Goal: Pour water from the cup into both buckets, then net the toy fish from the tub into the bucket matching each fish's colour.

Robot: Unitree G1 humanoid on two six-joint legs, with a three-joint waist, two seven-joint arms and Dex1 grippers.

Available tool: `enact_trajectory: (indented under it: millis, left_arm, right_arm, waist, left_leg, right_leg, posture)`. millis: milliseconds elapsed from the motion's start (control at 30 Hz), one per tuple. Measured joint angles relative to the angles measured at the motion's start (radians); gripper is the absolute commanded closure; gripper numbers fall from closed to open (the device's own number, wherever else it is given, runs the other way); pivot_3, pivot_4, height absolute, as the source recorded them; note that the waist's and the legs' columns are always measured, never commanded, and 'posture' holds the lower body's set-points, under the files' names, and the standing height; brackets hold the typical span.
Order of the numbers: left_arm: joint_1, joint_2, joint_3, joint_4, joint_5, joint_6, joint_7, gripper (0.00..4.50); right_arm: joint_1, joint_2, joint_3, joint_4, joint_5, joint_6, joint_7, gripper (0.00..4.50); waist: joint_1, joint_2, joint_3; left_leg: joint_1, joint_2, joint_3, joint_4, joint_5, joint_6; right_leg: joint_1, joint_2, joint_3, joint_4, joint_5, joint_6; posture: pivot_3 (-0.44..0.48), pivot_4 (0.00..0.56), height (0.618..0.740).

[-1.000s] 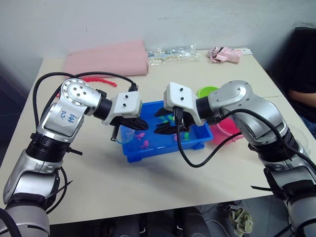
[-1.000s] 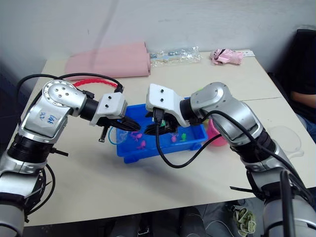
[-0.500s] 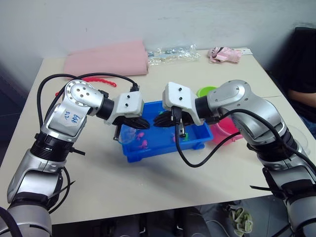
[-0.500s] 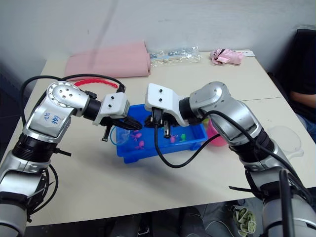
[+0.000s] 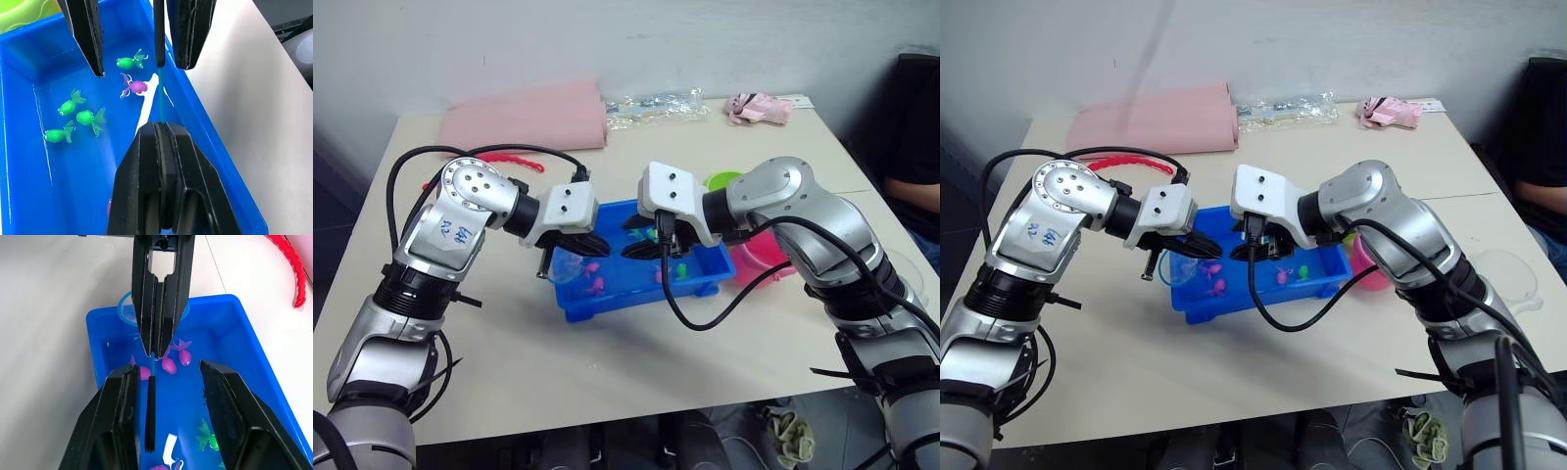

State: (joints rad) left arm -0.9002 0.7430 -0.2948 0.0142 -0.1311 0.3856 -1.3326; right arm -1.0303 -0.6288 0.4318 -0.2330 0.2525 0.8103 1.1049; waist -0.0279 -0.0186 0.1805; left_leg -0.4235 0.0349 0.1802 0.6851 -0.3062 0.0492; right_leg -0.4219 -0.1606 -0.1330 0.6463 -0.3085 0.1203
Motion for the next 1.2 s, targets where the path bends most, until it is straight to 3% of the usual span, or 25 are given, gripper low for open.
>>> enact_trajectory:
  millis: [167,233,333,367,600,767,800,1000,1200]
  left_arm:
    - [-0.001,0.0,0.0,0.0,0.0,0.0,0.0,4.5]
    - [-0.001,0.0,0.0,0.0,0.0,0.0,0.0,4.5]
    - [-0.004,-0.002,0.002,0.006,0.0,0.0,0.005,4.5]
    - [-0.006,-0.002,0.002,0.009,0.001,0.001,0.008,4.5]
    - [-0.009,-0.005,0.006,0.012,-0.003,0.023,0.01,4.5]
    - [-0.002,-0.014,0.098,-0.027,-0.145,0.169,-0.011,2.68]
    - [0.016,-0.013,0.153,-0.065,-0.201,0.218,-0.004,2.12]
    - [0.187,0.013,0.322,-0.21,-0.354,0.332,0.056,0.01]
    - [0.505,0.017,0.465,-0.373,-0.382,0.325,0.182,0.01]
  right_arm:
    - [0.014,-0.003,0.0,0.0,-0.011,-0.004,0.004,2.41]
    - [0.016,-0.003,0.0,0.0,-0.017,-0.004,0.004,2.92]
    - [0.016,-0.001,0.0,0.0,-0.018,-0.004,0.013,4.24]
    - [0.016,-0.001,0.0,-0.001,-0.017,-0.005,0.017,4.44]
    - [0.016,-0.001,0.0,-0.001,-0.018,-0.005,0.016,4.44]
    - [0.023,-0.01,-0.034,-0.002,-0.002,-0.012,0.019,4.5]
    - [0.034,-0.045,-0.063,-0.006,0.006,-0.037,0.034,4.5]
    - [0.092,-0.194,-0.163,0.003,-0.003,-0.186,0.103,4.5]
    - [0.224,-0.322,-0.188,0.114,-0.119,-0.507,0.128,4.5]
  waist:
    - [0.0,0.0,0.0]
    - [0.0,0.0,0.0]
    - [0.0,0.0,0.0]
    - [0.0,0.0,0.0]
    - [0.0,0.0,0.0]
    - [0.0,0.0,0.0]
    - [0.001,0.0,0.0]
    - [0.0,0.0,0.0]
    - [-0.001,0.0,0.0]
  left_leg:
    - [0.0,0.0,0.0,0.0,0.0,0.0]
    - [0.0,0.0,0.0,0.0,0.0,0.0]
    - [0.0,0.0,0.0,0.0,0.0,0.0]
    - [0.0,0.0,0.0,0.0,0.0,0.0]
    - [0.0,0.0,0.0,0.0,0.0,0.0]
    - [0.0,0.002,0.0,0.0,0.0,0.0]
    - [0.0,0.002,-0.001,0.0,0.0,0.0]
    - [0.001,0.001,-0.003,0.0,0.0,0.0]
    - [0.004,0.002,-0.003,0.0,0.0,0.0]
  right_leg:
    - [0.0,0.0,0.0,0.0,0.0,0.0]
    - [0.0,0.0,0.0,0.0,0.0,0.0]
    - [0.0,0.0,0.0,0.0,0.0,0.0]
    - [0.0,0.0,0.0,0.0,0.0,0.0]
    - [0.0,0.0,0.0,0.0,0.0,0.0]
    - [0.0,0.0,0.0,0.0,0.0,0.0]
    - [0.0,-0.001,0.0,0.0,0.0,0.0]
    - [0.002,-0.001,0.0,-0.001,0.0,0.0]
    - [0.006,-0.001,-0.001,-0.002,0.0,0.0]
  posture:
    - [0.0,0.15,0.738]
    - [0.0,0.15,0.738]
    - [0.0,0.15,0.738]
    - [0.0,0.15,0.738]
    - [0.0,0.15,0.738]
    - [0.0,0.15,0.738]
    - [0.0,0.15,0.738]
    - [0.0,0.15,0.738]
    - [0.0,0.15,0.738]
